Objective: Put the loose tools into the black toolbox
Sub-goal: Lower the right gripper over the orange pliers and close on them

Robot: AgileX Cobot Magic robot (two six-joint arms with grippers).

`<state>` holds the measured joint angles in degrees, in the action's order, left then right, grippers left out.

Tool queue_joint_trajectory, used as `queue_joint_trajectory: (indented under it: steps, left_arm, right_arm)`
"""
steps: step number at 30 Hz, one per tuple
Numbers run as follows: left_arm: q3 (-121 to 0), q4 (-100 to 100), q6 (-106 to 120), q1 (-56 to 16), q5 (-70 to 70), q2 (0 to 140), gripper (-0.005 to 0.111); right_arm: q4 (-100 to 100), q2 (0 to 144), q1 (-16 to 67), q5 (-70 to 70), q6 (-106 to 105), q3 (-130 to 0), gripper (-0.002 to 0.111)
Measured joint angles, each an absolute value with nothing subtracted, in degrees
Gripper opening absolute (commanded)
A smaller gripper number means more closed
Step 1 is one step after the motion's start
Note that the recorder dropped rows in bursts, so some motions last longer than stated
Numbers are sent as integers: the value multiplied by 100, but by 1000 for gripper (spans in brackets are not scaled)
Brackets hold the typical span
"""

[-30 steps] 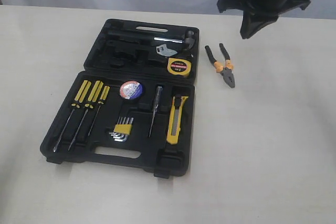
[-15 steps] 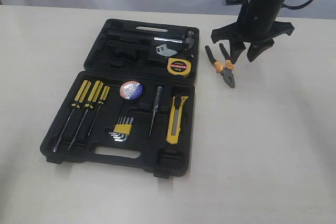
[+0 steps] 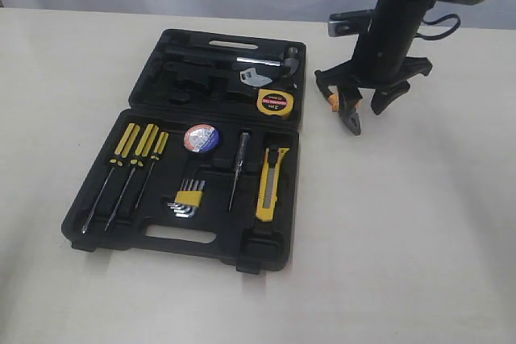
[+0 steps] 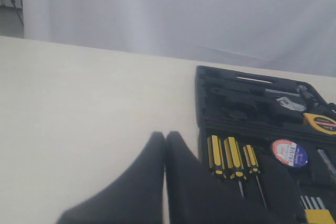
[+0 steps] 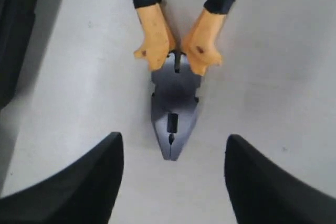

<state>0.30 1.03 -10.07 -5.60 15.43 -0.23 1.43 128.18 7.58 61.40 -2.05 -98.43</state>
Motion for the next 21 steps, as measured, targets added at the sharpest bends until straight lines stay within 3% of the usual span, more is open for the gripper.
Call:
queue_joint_trajectory:
  steps: [21]
  left_arm:
    - [30,103,-1007,-560,1543,-23,0]
  right_arm:
    - [427,13229,758,5468,-178,-9865,54]
